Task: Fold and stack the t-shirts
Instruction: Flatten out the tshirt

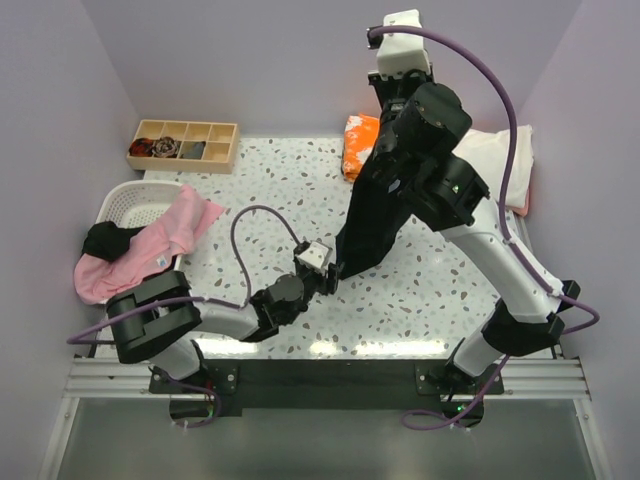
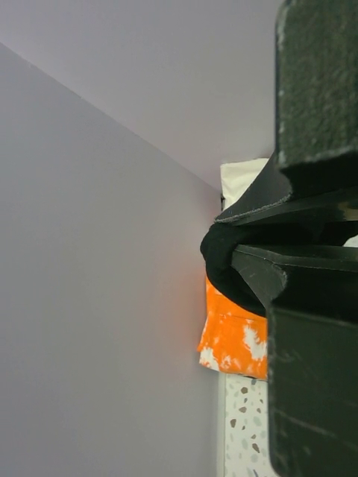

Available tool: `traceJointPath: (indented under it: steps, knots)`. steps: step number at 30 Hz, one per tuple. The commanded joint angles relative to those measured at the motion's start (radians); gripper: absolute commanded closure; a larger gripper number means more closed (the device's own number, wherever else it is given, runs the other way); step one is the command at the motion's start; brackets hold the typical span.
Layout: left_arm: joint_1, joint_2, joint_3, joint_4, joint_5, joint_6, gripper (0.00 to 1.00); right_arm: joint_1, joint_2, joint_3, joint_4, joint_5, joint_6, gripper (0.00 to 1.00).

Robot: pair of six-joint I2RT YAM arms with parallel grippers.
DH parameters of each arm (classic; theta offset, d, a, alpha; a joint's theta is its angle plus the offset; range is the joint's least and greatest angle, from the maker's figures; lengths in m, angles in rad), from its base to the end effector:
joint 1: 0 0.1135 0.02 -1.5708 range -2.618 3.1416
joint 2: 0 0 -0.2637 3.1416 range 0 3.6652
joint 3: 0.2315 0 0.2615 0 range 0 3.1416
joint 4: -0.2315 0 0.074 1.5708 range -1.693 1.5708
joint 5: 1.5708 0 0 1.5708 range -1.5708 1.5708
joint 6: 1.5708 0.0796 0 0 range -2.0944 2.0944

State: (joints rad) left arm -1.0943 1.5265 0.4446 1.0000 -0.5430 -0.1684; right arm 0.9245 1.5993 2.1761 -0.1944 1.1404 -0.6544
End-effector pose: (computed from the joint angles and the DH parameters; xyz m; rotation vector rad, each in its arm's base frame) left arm 0.1845 -0.2677 0.1688 0.3504 1.6289 -0.5149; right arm 0.2430 0.2020 0.6062 -0.0431 1.4291 -0.4523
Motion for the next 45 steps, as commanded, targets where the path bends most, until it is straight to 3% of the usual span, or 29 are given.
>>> traceJointPath:
  steps: [1, 10, 17, 19, 20, 21, 23, 24, 25, 29, 36, 41, 43, 45]
  knots:
    - [-0.009, 0.084, -0.014, 0.054, 0.037, -0.051, 0.39, -0.003, -0.047, 0.007, 0.061, -0.008, -0.011, 0.84]
    - [-0.010, 0.268, 0.117, 0.081, 0.031, -0.026, 0.39, -0.003, -0.061, -0.001, 0.052, -0.010, 0.007, 0.83]
    - [-0.009, 0.285, 0.170, 0.095, 0.006, -0.028, 0.39, -0.003, -0.050, 0.002, 0.039, -0.011, 0.018, 0.83]
    - [-0.006, 0.294, 0.181, 0.089, 0.012, -0.029, 0.43, -0.003, -0.050, 0.001, 0.033, -0.011, 0.021, 0.83]
    - [-0.004, 0.297, 0.190, 0.085, 0.012, -0.031, 0.48, -0.003, -0.050, 0.001, 0.033, -0.011, 0.022, 0.83]
    - [-0.003, 0.302, 0.193, 0.084, 0.009, -0.031, 0.62, -0.003, -0.048, 0.001, 0.033, -0.011, 0.024, 0.83]
    - [0.004, 0.307, 0.203, 0.068, 0.006, -0.034, 0.81, -0.004, -0.048, 0.004, 0.030, -0.010, 0.022, 0.83]
    - [0.005, 0.287, 0.204, 0.034, -0.011, -0.033, 1.00, -0.003, -0.052, 0.004, 0.032, -0.010, 0.021, 0.83]
    - [0.005, 0.268, 0.204, 0.014, -0.026, -0.033, 1.00, -0.003, -0.052, 0.002, 0.033, -0.008, 0.016, 0.83]
    - [0.019, 0.079, 0.155, -0.104, -0.112, 0.003, 1.00, -0.003, -0.058, -0.001, 0.070, 0.010, -0.020, 0.83]
    - [0.073, -0.488, 0.212, -0.456, -0.198, 0.164, 1.00, -0.003, -0.101, -0.015, 0.079, 0.056, -0.074, 0.84]
    - [0.103, -0.686, 0.267, -0.592, -0.169, 0.240, 1.00, -0.003, -0.185, -0.091, 0.059, 0.051, -0.014, 0.85]
    - [0.105, -0.726, 0.298, -0.629, -0.225, 0.215, 1.00, -0.003, -0.188, -0.082, 0.056, 0.058, -0.020, 0.84]
    - [0.106, -0.781, 0.425, -0.782, -0.300, 0.187, 1.00, -0.003, -0.182, -0.044, 0.027, 0.073, -0.040, 0.85]
